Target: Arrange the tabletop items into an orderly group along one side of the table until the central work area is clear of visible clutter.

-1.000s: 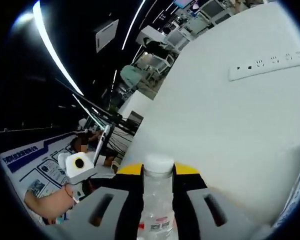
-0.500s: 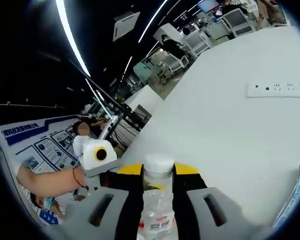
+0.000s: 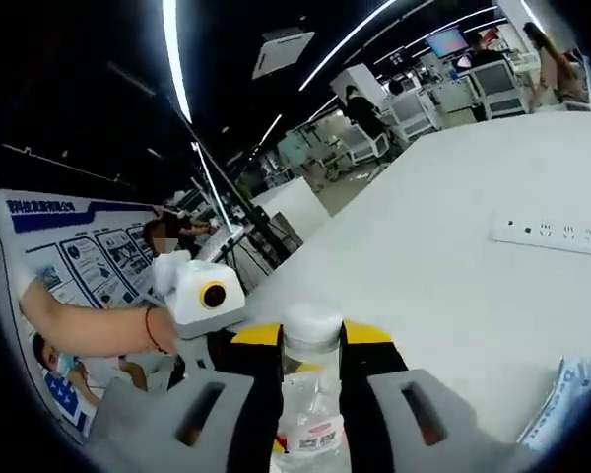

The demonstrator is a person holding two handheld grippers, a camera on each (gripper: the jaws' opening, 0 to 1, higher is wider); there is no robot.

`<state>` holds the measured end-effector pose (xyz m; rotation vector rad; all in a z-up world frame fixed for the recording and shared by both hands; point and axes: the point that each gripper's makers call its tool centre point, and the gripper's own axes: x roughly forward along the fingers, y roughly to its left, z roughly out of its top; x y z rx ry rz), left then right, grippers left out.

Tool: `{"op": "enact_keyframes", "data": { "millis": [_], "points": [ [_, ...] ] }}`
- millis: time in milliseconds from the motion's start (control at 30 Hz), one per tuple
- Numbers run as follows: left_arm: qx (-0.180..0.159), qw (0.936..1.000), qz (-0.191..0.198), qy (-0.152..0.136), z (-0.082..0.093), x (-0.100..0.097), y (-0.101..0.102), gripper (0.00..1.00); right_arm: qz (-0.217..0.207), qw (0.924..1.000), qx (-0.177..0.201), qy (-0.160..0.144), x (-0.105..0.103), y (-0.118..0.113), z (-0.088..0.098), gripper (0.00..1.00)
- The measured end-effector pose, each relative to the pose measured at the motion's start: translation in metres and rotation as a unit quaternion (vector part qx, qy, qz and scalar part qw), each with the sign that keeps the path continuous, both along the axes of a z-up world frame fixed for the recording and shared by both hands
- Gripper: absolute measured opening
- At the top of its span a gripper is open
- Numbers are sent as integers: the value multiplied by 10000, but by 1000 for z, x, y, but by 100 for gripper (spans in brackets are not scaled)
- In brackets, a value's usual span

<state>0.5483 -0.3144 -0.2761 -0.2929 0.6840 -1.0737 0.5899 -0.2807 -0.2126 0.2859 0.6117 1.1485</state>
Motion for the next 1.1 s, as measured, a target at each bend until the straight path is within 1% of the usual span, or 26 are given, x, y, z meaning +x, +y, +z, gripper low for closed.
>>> {"op": "enact_keyframes", "data": {
  "millis": [33, 100, 200, 267, 333, 400, 467, 567, 633, 667, 733, 767, 833, 900, 967, 1100],
  "points": [
    [20, 10000, -17, -46, 1, 2, 0, 40, 5, 10000, -14, -53, 0, 0, 1, 18],
    [92, 9996, -76, -256, 3, 6, -2, 39, 82, 9992, -62, -394, -1, -2, 7, 18],
    [217, 9984, -113, -506, 8, 13, -5, 39, 159, 9967, -187, -774, -1, -4, 14, 18],
    [275, 9973, -116, -664, 10, 18, -6, 39, 275, 9922, -343, -1168, -1, -6, 19, 18],
    [262, 9972, -126, -696, 12, 22, -7, 38, 314, 9901, -378, -1315, -1, -6, 22, 18],
    [256, 9964, -153, -791, 16, 27, -9, 38, 286, 9888, -385, -1410, 1, -8, 26, 18],
    [238, 9958, -160, -873, 22, 32, -11, 38, 249, 9862, -383, -1594, 5, -10, 31, 18],
    [258, 9938, -164, -1065, 31, 41, -15, 38, 150, 9829, -383, -1793, 14, -16, 39, 19],
    [292, 9923, -173, -1191, 35, 48, -17, 38, 113, 9812, -417, -1881, 17, -19, 41, 19],
    [300, 9917, -181, -1235, 37, 50, -18, 38, 117, 9779, -458, -2035, 20, -21, 41, 19],
    [251, 9909, -193, -1304, 41, 57, -20, 38, 97, 9757, -522, -2124, 21, -23, 40, 19],
    [290, 9894, -254, -1397, 41, 60, -21, 38, 74, 9729, -573, -2237, 23, -25, 39, 19],
    [303, 9891, -302, -1410, 41, 63, -24, 38, 31, 9717, -558, -2297, 26, -27, 39, 19],
    [261, 9891, -325, -1414, 42, 65, -26, 38, -176, 9732, -432, -2252, 31, -30, 41, 18],
    [338, 9880, -350, -1465, 41, 67, -26, 38, -190, 9731, -417, -2260, 35, -30, 38, 18],
    [356, 9876, -386, -1479, 39, 70, -24, 38, -208, 9711, -443, -2337, 37, -28, 37, 18]
  ]
}}
